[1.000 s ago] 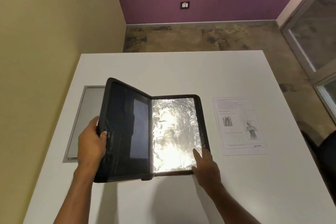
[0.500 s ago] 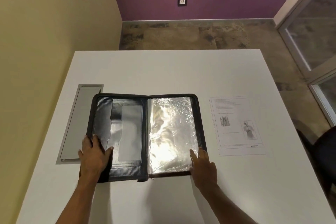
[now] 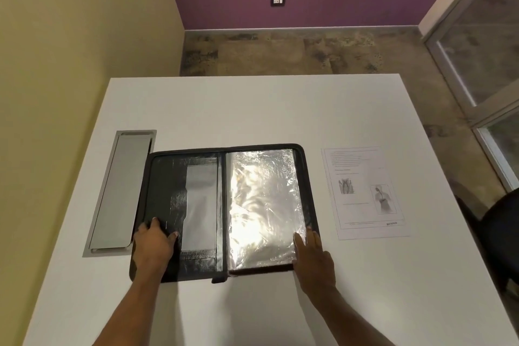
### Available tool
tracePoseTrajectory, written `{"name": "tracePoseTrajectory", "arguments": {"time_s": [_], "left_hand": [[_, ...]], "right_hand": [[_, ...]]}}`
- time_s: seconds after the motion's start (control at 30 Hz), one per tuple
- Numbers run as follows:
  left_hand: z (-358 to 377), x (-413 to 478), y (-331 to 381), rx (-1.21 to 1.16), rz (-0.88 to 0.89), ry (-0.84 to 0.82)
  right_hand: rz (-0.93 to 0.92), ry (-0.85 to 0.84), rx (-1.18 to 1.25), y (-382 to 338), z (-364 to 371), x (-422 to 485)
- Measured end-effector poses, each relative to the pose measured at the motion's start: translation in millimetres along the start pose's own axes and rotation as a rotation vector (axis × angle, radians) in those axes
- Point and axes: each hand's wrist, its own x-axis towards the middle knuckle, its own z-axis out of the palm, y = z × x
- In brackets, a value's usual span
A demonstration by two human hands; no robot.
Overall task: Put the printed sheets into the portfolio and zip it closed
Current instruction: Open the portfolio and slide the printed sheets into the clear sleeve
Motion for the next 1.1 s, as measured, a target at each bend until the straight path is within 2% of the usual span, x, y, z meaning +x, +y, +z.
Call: {"name": "tracePoseTrajectory", "arguments": {"time_s": [0.27, 0.4, 0.53, 0.63, 0.73, 0.9, 1.0, 1.1], "left_hand": [[-2, -8, 5, -0.029, 0.001, 0.037], [-5, -32, 38, -0.032, -0.025, 0.156], [-1, -60, 96, -0.098, 0.133, 0.26], [13, -85, 153, -0.334, 0.261, 0.193], [35, -114, 211, -0.503, 0.403, 0.117], [69, -160, 303, -0.611, 0.443, -0.056], [86, -180, 345, -0.633, 0.467, -0.075], [101, -195, 381, -0.653, 0.391, -0.127]], "right_hand": [[-0.09, 0.073, 0.038, 7, -8, -2], [-0.127, 0.153, 0.14, 23, -10, -3], [-0.125, 0.242, 0.175, 48, -29, 4], [-0.129, 0.349, 0.115, 77, -42, 15], [-0.078, 0.364, 0.183, 113, -53, 32], [0.032, 0.309, 0.341, 168, -93, 58], [0.078, 0.332, 0.401, 199, -114, 74], [0.125, 0.326, 0.474, 227, -123, 92]]}}
